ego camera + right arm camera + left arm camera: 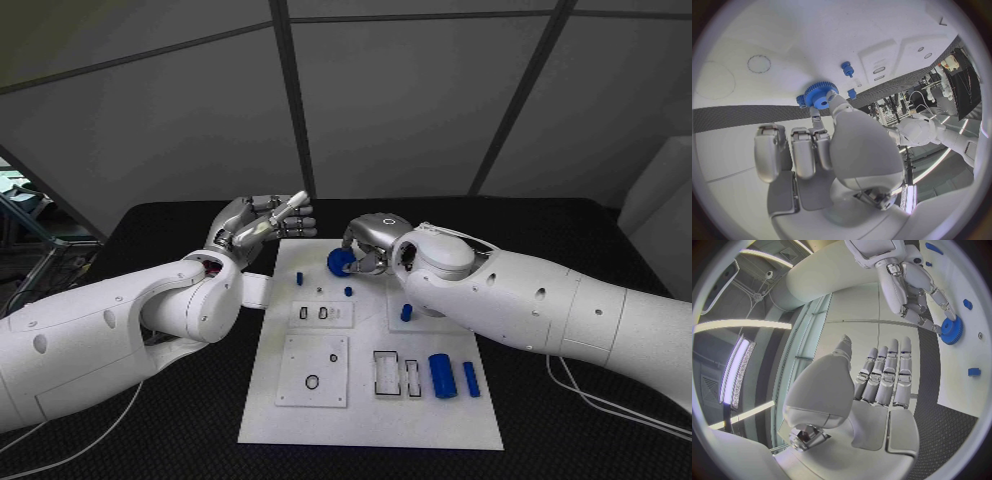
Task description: Assemble the parts on the task board
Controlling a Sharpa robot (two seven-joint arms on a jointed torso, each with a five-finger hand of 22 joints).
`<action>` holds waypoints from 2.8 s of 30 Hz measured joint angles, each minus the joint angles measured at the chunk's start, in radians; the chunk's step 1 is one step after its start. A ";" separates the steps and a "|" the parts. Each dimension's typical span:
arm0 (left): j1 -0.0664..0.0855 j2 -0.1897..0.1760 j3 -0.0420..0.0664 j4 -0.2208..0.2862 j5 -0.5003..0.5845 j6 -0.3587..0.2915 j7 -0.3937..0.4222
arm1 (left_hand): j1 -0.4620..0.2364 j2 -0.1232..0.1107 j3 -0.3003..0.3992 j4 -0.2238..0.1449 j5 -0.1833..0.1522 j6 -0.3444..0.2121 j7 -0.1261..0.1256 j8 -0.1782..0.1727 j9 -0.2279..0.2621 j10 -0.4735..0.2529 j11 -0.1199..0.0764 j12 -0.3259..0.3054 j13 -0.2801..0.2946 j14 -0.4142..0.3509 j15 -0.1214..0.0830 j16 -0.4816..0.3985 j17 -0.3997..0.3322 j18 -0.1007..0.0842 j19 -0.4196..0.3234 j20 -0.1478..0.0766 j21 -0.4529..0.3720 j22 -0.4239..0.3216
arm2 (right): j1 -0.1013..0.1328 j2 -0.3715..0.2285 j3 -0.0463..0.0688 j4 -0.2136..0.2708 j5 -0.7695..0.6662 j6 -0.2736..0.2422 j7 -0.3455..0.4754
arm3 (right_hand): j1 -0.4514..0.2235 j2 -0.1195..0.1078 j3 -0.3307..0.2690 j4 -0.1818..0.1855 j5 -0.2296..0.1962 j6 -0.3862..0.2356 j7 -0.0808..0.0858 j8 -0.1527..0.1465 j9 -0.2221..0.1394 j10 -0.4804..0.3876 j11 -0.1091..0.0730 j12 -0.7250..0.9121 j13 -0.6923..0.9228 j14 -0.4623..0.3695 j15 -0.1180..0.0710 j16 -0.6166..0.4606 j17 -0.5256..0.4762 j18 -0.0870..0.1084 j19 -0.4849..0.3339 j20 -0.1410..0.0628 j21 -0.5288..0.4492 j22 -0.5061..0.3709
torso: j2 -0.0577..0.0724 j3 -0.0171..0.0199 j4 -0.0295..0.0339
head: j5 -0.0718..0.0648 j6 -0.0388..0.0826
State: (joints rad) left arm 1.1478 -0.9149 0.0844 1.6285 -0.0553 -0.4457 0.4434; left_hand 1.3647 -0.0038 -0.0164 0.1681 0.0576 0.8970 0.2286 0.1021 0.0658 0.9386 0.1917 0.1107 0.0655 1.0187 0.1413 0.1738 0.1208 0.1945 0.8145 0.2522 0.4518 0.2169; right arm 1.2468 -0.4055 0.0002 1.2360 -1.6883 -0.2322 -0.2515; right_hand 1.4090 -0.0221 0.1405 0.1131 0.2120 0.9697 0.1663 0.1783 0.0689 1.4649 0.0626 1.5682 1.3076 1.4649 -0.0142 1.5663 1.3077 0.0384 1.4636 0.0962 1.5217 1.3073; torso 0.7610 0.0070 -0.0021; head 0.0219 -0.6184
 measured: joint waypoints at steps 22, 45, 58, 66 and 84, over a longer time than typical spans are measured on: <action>0.001 -0.001 0.000 -0.001 0.000 0.001 -0.003 | 0.000 0.000 -0.003 -0.003 0.000 0.000 0.000 0.000 0.000 0.000 0.000 -0.004 0.000 0.000 0.000 0.000 0.001 0.000 0.000 0.000 0.000 0.001 | -0.003 -0.001 -0.004 0.001 0.020 0.000 0.004 | -0.174 -0.015 -0.045 0.062 -0.021 -0.126 0.010 -0.096 0.007 0.002 0.023 -0.015 0.000 0.002 0.023 0.000 0.000 0.000 0.002 0.027 0.000 0.000 | 0.000 0.0004 0.0001 | 0.002 -0.001; 0.001 -0.016 0.000 -0.021 0.000 0.004 -0.005 | 0.000 0.000 -0.007 -0.007 0.000 0.014 0.003 0.000 0.000 0.022 -0.004 -0.003 0.001 0.004 0.004 -0.007 0.005 0.000 -0.007 0.000 0.008 0.003 | -0.006 -0.453 0.002 0.240 0.376 -0.142 0.230 | -0.074 -0.042 -0.051 -0.019 -0.017 -0.070 0.000 -0.083 0.010 0.002 0.023 -0.050 0.000 0.002 0.023 0.000 0.000 0.000 -0.025 0.022 -0.035 0.000 | -0.009 0.0111 -0.0201 | 0.010 0.011; 0.000 0.002 0.000 -0.033 0.000 0.013 -0.005 | 0.000 0.011 -0.014 -0.014 0.000 0.038 0.002 0.000 0.001 0.066 -0.013 0.009 0.005 0.011 -0.004 -0.011 0.010 0.000 -0.011 -0.004 0.013 0.006 | -0.006 -0.494 0.003 0.149 0.495 -0.107 0.347 | -0.038 -0.051 -0.060 -0.048 -0.012 -0.060 -0.010 -0.083 0.008 0.002 0.016 -0.055 0.000 0.002 0.016 0.000 0.000 0.000 -0.033 0.014 -0.039 0.000 | -0.011 0.0167 -0.0249 | -0.014 0.018; -0.002 0.008 -0.001 -0.039 0.000 0.019 -0.005 | 0.000 0.011 -0.014 -0.014 0.000 0.038 0.002 0.000 0.001 0.066 -0.013 0.013 0.005 0.011 -0.004 -0.011 0.011 0.000 -0.011 -0.004 0.013 0.006 | -0.008 -0.456 0.002 0.083 0.491 -0.075 0.371 | -0.028 -0.044 -0.058 -0.056 -0.007 -0.060 -0.010 -0.083 0.007 0.002 0.016 -0.055 0.000 0.002 0.016 0.000 0.000 0.000 -0.033 0.014 -0.039 0.000 | -0.010 0.0150 -0.0228 | -0.020 0.014; -0.003 0.012 -0.001 -0.046 0.000 0.028 -0.008 | 0.000 0.011 -0.017 -0.017 0.000 0.038 0.002 0.000 0.001 0.066 -0.013 0.013 0.005 0.011 -0.004 -0.011 0.012 0.000 -0.011 -0.004 0.012 0.006 | -0.029 -0.413 0.002 0.011 0.447 -0.015 0.379 | 0.002 -0.036 -0.049 -0.079 0.018 -0.050 -0.015 -0.083 0.007 0.002 0.016 -0.055 0.000 0.002 0.016 0.000 0.000 0.000 -0.033 0.014 -0.039 0.000 | -0.010 0.0112 -0.0216 | -0.024 0.006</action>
State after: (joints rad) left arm 1.1445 -0.9030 0.0838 1.5825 -0.0557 -0.4180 0.4350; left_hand 1.3647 0.0069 -0.0331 0.1515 0.0576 0.9346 0.2303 0.1022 0.0667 1.0050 0.1790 0.1238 0.0704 1.0295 0.1375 0.1626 0.1326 0.1944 0.8036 0.2487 0.4642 0.2233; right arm 1.2173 -0.8189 0.0024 1.2475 -1.2417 -0.2472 0.1274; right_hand 1.4107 -0.0576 0.0915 0.0342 0.2296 0.9196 0.1518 0.0956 0.0764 1.4667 0.0784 1.5130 1.3075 1.4668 0.0016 1.5663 1.3076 0.0383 1.4310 0.1105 1.4822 1.3073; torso 0.7511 0.0182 -0.0237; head -0.0017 -0.6123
